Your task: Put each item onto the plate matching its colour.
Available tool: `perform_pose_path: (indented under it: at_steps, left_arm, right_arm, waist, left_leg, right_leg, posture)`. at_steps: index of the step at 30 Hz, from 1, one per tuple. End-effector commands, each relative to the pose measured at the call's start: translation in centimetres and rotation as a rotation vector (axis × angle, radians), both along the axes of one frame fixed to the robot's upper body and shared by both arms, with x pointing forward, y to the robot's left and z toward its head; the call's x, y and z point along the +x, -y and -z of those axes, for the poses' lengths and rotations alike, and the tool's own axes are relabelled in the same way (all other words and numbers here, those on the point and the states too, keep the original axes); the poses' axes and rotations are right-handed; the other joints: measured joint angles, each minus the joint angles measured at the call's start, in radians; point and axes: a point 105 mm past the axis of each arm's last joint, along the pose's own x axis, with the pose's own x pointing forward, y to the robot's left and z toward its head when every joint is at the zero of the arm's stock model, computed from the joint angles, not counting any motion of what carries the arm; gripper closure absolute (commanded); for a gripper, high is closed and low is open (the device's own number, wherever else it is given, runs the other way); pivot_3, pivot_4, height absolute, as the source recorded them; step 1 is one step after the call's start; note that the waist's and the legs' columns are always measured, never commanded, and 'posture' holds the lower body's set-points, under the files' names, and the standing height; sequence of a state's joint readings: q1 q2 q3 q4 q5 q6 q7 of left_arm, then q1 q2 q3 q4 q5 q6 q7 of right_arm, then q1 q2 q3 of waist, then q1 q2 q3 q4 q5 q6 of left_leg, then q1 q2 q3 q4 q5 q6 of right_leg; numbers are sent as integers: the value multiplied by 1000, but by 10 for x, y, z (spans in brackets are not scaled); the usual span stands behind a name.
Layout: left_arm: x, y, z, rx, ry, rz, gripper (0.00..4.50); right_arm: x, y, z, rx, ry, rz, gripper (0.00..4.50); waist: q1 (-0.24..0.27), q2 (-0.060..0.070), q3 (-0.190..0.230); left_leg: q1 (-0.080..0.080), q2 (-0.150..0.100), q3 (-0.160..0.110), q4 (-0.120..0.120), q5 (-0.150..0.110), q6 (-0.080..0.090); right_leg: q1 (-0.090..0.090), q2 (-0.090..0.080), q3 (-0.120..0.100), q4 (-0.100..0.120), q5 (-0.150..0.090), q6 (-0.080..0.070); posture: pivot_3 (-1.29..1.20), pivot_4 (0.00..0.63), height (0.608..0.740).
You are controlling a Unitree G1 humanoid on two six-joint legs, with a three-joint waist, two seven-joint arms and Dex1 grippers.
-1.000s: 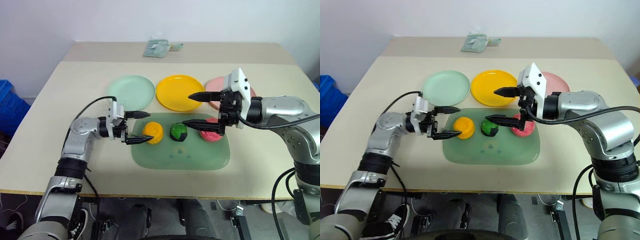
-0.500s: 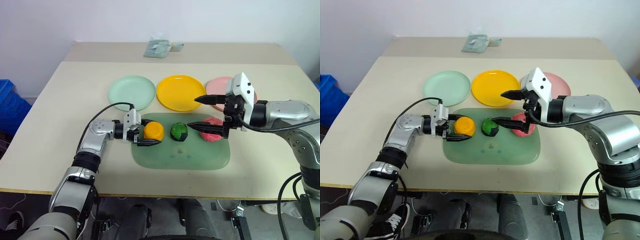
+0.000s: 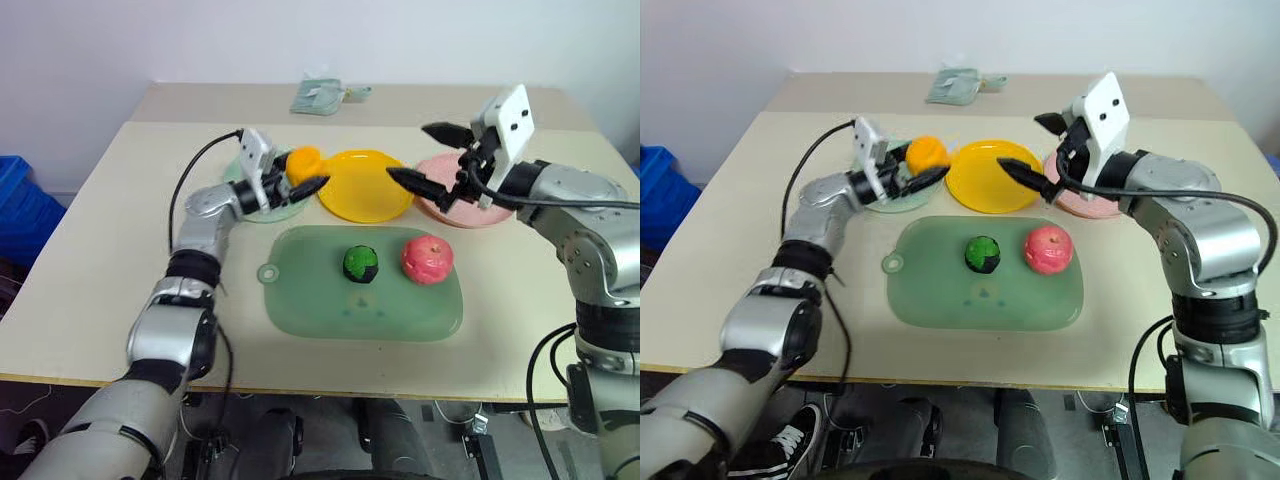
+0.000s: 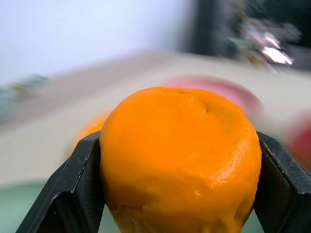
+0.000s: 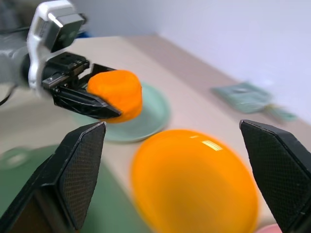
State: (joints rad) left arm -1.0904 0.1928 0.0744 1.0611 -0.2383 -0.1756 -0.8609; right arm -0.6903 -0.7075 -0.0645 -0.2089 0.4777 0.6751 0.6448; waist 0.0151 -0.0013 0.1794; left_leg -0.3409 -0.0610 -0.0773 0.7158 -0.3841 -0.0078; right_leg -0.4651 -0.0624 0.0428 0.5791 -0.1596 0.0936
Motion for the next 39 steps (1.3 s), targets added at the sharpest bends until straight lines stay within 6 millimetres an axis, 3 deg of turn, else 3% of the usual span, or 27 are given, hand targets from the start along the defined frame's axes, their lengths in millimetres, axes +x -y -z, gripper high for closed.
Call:
perform_pose_path:
  at_steps: [1,4,8,9,10,15,18,22,25,27,30,34,39]
  left_arm:
    - [9,24,-3,17,3,-68,1161]
    - [8,47,10,60,-55,-63,1161]
    - [10,56,17,63,-100,-89,1161]
    - [10,56,18,72,-96,-101,274]
    - [12,55,15,63,-86,-126,9]
    - [16,50,-10,17,-1,-154,9]
    - [6,52,-25,-30,36,-6,9]
    - [-27,46,-38,-58,70,360,9]
    - [-61,25,-27,-17,7,664,9]
    - [-75,15,-18,-13,-46,750,9]
    - [-92,15,2,44,-38,784,9]
    - [-108,27,45,230,-37,786,9]
    - [-99,44,60,298,77,658,9]
  right_arm:
    - [1,2,-14,8,66,17,0]
    - [-1,0,-14,0,73,14,0]
    - [-5,0,-12,-2,70,16,0]
    - [-6,1,-12,-2,68,18,0]
    - [-7,2,-12,-1,68,20,0]
    - [-13,6,-12,6,65,25,0]
    - [-15,7,-12,5,66,25,0]
    - [-18,7,-10,15,39,-10,0]
    - [-32,3,-1,14,-57,-117,0]
    - [-43,0,3,3,-100,-201,0]
    - [-48,-6,-2,30,-111,-259,0]
    - [-45,-9,-3,18,-105,-255,0]
    - [-43,-8,-1,2,-100,-230,0]
  waist:
    - [-3,0,0]
    - [-6,0,0]
    - [-7,0,0]
    - [-7,0,0]
    - [-6,0,0]
    - [-2,0,0]
    - [-3,0,0]
    - [-8,0,0]
    - [-20,0,0]
    - [-28,0,0]
    - [-29,0,0]
    - [-21,0,0]
    - [-17,0,0]
  left_leg:
    - [0,-1,1,0,-1,1]
    - [-1,-1,5,-1,-2,4]
    - [0,-2,7,0,-2,4]
    - [0,-1,7,0,-2,4]
    - [0,-1,7,0,-2,4]
    - [1,-1,6,0,-1,2]
    - [1,-1,7,0,-1,2]
    - [1,-1,8,0,-1,2]
    - [1,0,8,-1,-1,2]
    - [1,1,7,-1,-2,3]
    - [1,2,8,1,-3,5]
    - [2,2,7,3,-3,5]
    - [2,2,7,2,-2,4]
  right_leg:
    - [0,0,1,-1,0,0]
    - [-2,-1,1,-1,0,0]
    - [-3,-1,1,-1,0,0]
    - [-3,-1,1,0,0,0]
    - [-3,-1,1,0,0,0]
    - [-2,-1,1,0,0,0]
    - [-2,-1,1,1,0,0]
    - [-2,-1,1,2,0,0]
    - [-2,0,1,2,0,0]
    - [-2,0,1,1,0,0]
    - [-2,0,3,2,0,0]
    - [-1,-1,3,2,0,0]
    - [-2,-1,3,1,0,0]
  posture:
    - [0,150,740]
    - [0,150,740]
    - [0,150,740]
    - [0,150,740]
    - [0,150,740]
    - [0,150,740]
    - [0,150,740]
    - [0,150,740]
    - [0,150,740]
    - [0,150,740]
    - [0,150,740]
    - [0,150,740]
    - [0,150,740]
